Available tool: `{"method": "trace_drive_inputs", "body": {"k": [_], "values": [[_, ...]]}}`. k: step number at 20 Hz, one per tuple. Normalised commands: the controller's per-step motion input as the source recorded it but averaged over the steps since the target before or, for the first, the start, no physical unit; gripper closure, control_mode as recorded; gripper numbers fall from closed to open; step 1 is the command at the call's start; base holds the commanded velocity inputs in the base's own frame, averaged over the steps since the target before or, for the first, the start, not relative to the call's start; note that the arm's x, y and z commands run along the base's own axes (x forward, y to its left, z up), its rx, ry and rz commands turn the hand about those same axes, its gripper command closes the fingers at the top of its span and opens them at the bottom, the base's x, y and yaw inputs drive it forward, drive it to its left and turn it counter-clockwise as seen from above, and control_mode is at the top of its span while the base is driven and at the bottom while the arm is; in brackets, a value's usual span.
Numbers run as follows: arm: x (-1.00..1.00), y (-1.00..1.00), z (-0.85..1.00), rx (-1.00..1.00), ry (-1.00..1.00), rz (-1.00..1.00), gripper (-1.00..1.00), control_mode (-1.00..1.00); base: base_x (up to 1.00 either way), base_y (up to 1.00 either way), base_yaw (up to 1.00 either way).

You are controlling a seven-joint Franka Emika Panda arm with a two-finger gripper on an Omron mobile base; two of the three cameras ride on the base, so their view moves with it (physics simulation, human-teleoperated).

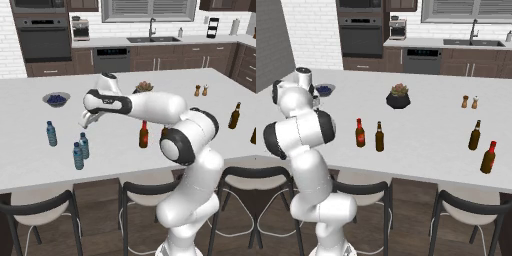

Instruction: Move the plastic bottles in the middle to the plastics group, and the glass bottles in the middle to the glass group.

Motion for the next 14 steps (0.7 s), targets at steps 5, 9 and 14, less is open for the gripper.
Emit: {"method": "trace_drive_inputs", "body": {"k": [5, 9, 14], "values": [[-0.42, -0.97, -0.02, 0.0, 0.0, -0.14, -1.0, -1.0, 0.0, 0.0, 0.0], [-0.31, -0.8, 0.0, 0.0, 0.0, -0.09, -1.0, -1.0, 0.0, 0.0, 0.0], [-0.15, -0.42, 0.0, -0.17, 0.0, -0.1, -1.0, -1.0, 0.0, 0.0, 0.0]]}}
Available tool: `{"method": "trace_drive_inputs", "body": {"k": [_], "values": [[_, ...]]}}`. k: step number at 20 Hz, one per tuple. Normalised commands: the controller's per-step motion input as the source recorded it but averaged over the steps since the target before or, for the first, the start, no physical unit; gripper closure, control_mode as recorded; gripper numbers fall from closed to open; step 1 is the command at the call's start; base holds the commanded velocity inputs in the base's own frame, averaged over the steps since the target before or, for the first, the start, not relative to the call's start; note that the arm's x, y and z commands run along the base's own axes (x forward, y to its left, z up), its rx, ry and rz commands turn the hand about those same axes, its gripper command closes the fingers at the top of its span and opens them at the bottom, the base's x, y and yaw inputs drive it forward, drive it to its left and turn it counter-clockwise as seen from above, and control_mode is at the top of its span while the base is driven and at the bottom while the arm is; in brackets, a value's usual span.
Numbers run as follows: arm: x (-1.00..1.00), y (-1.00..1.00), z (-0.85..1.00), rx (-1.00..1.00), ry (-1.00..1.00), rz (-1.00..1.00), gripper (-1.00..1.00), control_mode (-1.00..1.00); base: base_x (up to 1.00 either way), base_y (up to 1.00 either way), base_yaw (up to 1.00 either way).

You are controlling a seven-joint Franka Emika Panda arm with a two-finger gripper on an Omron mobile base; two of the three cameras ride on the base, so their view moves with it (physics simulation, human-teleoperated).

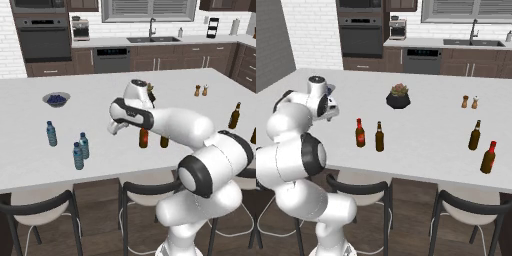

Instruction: Move the plastic bottles in the middle to the plastics group, and the glass bottles in the middle to the glass group.

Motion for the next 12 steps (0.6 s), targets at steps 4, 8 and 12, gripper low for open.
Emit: {"method": "trace_drive_inputs", "body": {"k": [4, 8, 12], "values": [[0.03, -0.39, 0.0, -0.35, 0.08, -0.16, -1.0, -1.0, 0.0, 0.0, 0.0], [0.08, -0.49, 0.1, -0.27, 0.14, -0.19, -1.0, -1.0, 0.0, 0.0, 0.0], [0.01, -0.89, 0.0, 0.01, 0.0, -0.2, -1.0, -1.0, 0.0, 0.0, 0.0]]}}
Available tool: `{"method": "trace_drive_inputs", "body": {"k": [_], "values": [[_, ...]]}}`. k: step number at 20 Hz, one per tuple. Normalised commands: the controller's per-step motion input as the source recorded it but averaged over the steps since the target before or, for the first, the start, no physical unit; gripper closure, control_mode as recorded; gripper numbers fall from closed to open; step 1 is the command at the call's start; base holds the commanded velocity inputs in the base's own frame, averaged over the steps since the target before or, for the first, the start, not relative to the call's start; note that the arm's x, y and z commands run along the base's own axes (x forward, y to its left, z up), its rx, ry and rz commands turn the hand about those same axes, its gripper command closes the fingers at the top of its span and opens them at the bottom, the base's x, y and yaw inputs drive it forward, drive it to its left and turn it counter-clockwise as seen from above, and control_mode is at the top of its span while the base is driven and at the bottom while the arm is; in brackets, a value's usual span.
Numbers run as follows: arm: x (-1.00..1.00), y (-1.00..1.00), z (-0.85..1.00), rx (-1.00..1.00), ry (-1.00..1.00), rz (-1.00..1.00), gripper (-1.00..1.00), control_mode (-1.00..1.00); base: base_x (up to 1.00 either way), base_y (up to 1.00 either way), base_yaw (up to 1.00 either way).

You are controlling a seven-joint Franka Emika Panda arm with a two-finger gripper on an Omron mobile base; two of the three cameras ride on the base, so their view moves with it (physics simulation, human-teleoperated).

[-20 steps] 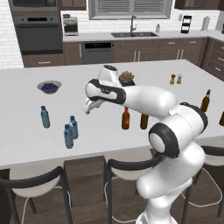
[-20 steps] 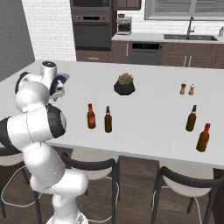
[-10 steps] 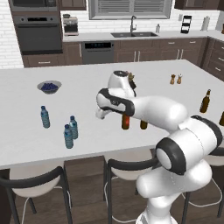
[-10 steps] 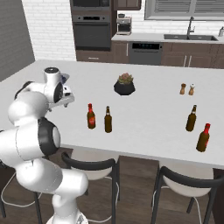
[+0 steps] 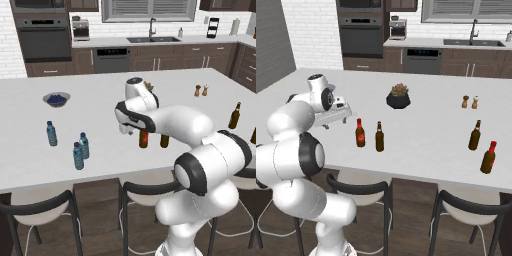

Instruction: Move the plastic bottles in the middle to the plastics group, and the glass bottles in the middle to the glass group.

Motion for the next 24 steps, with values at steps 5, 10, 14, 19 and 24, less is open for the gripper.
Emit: {"method": "trace_drive_inputs", "body": {"k": [5, 10, 14, 19, 24], "values": [[-0.06, -1.0, -0.01, 0.26, -0.14, -0.21, -1.0, -1.0, 0.0, 0.0, 0.0], [-0.21, -1.0, -0.38, 0.36, -0.19, -0.15, -1.0, -1.0, 0.0, 0.0, 0.0], [0.0, -0.97, -0.09, 0.24, -0.1, -0.13, -1.0, -1.0, 0.0, 0.0, 0.0], [0.07, -0.55, 0.08, 0.01, -0.01, -0.1, -1.0, -1.0, 0.0, 0.0, 0.0], [0.21, -0.13, 0.0, -0.03, 0.05, -0.11, -1.0, -1.0, 0.0, 0.0, 0.0]]}}
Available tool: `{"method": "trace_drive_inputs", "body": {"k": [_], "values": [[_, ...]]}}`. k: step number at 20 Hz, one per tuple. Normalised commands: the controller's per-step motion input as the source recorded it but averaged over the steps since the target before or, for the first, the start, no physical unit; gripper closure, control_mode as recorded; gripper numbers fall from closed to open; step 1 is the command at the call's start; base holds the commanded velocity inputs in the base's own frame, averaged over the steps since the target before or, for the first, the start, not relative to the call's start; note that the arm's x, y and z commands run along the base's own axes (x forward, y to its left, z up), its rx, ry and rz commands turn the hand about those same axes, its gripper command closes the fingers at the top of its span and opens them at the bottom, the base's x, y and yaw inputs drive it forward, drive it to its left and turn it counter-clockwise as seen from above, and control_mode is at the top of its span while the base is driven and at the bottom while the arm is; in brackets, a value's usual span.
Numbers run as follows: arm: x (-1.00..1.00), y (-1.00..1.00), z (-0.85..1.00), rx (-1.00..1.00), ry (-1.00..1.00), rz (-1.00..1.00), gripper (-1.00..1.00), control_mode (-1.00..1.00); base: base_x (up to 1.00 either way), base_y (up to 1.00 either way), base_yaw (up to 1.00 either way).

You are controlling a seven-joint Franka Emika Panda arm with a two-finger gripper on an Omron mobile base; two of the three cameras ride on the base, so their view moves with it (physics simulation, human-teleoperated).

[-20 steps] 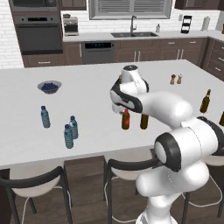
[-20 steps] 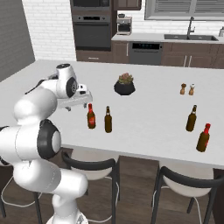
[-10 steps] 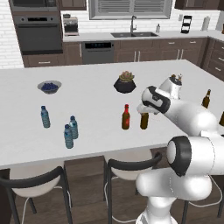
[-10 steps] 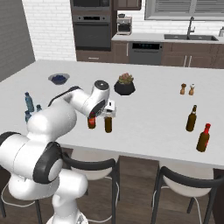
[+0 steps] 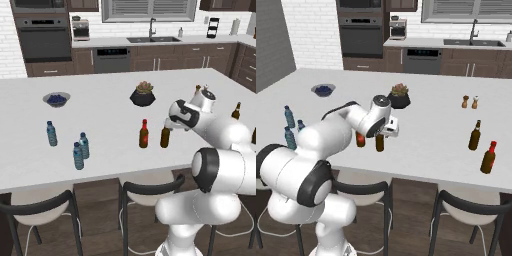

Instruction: Move the plastic bottles in the middle to the plastics group, and the glass bottles in the middle to the glass group.

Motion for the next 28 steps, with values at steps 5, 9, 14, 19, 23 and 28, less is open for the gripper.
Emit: {"method": "trace_drive_inputs", "body": {"k": [5, 9, 14, 19, 23, 28], "values": [[0.2, 0.05, -0.12, -0.03, 0.05, -0.01, -1.0, -1.0, 0.0, 0.0, 0.0], [0.07, 0.34, -0.01, -0.13, 0.03, -0.02, -1.0, -1.0, 0.0, 0.0, 0.0], [0.05, -0.02, 0.0, -0.05, 0.0, -0.02, -1.0, -1.0, 0.0, 0.0, 0.0], [0.17, -0.16, 0.0, 0.0, 0.0, 0.0, -1.0, -1.0, 0.0, 0.0, 0.0], [0.33, -0.13, 0.0, 0.0, 0.0, 0.0, -1.0, -1.0, 0.0, 0.0, 0.0], [0.04, 0.1, 0.0, -0.04, 0.0, 0.0, -1.0, -1.0, 0.0, 0.0, 0.0]]}}
